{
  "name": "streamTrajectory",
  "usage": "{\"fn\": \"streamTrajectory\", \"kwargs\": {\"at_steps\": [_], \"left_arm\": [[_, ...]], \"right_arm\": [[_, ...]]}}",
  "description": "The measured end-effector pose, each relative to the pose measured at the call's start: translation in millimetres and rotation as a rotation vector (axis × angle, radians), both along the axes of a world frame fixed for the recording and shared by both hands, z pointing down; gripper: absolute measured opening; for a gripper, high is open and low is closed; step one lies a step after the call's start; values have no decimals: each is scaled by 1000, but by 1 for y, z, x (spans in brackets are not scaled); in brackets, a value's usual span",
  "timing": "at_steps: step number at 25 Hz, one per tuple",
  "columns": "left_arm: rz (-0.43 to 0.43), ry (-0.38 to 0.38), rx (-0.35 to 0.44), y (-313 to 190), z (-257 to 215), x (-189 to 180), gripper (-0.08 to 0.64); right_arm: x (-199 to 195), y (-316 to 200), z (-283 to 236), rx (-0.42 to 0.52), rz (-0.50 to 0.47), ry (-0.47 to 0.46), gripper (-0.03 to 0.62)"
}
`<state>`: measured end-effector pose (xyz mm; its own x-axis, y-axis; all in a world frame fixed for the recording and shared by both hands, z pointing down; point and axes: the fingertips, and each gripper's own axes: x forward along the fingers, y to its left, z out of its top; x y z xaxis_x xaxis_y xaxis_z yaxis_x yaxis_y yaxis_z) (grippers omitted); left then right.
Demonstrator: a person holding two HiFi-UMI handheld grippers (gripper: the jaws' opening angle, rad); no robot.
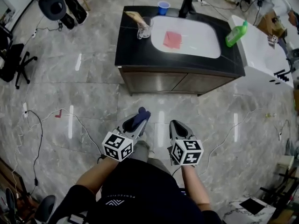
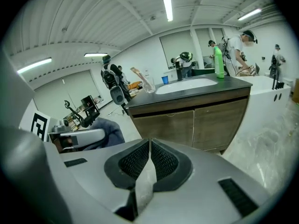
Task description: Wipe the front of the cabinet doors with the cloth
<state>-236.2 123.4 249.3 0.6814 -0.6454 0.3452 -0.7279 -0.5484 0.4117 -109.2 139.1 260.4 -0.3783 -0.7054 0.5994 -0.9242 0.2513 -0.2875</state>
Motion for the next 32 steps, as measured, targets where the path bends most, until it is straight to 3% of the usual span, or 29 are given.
{"fn": "streamTrajectory", "kwargs": {"at_steps": [11,19,32], "left_arm": [[-94,-36,-14,-41,30,-63,123],[-118,-85,-7,-55,54,-72,123],[-305,-116,-1,-98,81,-75,123]], "right_arm": [[-49,-55,22,-22,-83,16,38],[-73,-77,43,-38,-167,30,38],[-62,-119,88,-57,-234,-10,38]]}}
